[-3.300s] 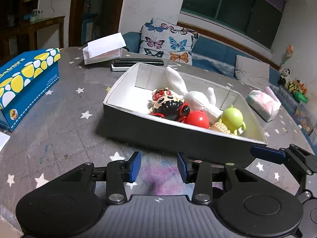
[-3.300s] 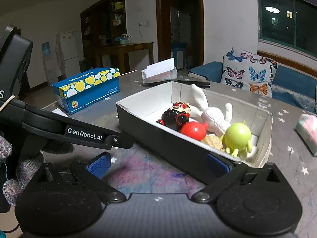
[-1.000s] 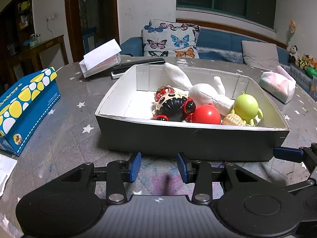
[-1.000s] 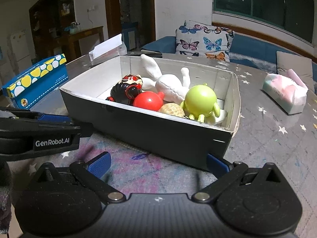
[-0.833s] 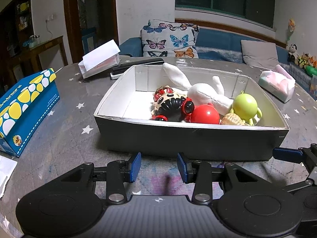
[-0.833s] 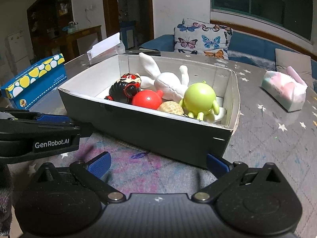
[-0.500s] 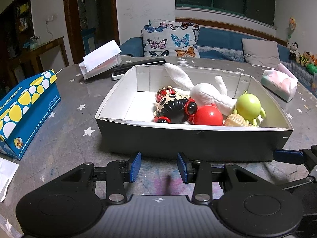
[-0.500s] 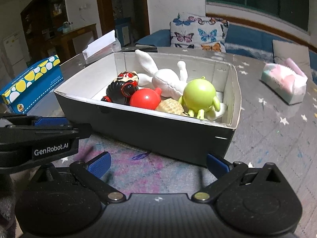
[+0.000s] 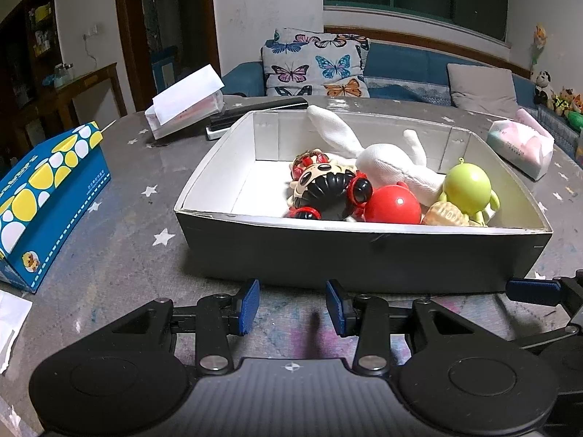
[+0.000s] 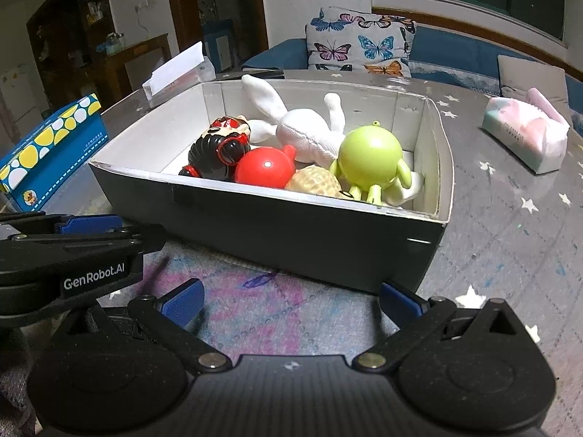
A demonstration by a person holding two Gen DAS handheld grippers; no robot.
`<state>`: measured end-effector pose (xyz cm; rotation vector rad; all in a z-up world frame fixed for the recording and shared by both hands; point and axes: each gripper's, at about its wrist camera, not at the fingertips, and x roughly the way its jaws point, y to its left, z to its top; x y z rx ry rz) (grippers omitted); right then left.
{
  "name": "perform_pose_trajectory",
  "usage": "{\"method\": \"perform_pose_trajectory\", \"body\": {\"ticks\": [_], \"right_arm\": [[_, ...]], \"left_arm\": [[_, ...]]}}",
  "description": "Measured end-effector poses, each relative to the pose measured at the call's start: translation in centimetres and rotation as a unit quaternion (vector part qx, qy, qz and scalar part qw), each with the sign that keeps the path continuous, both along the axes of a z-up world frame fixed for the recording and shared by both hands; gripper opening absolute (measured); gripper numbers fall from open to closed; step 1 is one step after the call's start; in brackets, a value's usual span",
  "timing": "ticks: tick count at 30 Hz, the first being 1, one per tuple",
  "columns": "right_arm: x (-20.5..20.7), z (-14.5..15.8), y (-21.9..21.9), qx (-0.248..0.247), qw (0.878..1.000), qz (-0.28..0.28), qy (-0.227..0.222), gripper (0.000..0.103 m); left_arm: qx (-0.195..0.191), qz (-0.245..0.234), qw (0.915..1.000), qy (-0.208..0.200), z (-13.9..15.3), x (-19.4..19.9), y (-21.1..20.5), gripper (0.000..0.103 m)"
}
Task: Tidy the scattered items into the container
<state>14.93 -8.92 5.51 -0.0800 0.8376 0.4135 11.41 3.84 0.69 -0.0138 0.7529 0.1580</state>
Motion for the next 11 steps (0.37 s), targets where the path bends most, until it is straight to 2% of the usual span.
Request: {"method": "perform_pose_trajectory", "body": {"ticks": [11], "right_arm": [[0.13, -0.23, 0.00, 0.002, 1.000, 0.002, 0.003, 0.103]], "left_arm": [[-0.001, -0.004, 0.9999, -0.012, 0.27, 0.13, 0.01, 0.039]]}}
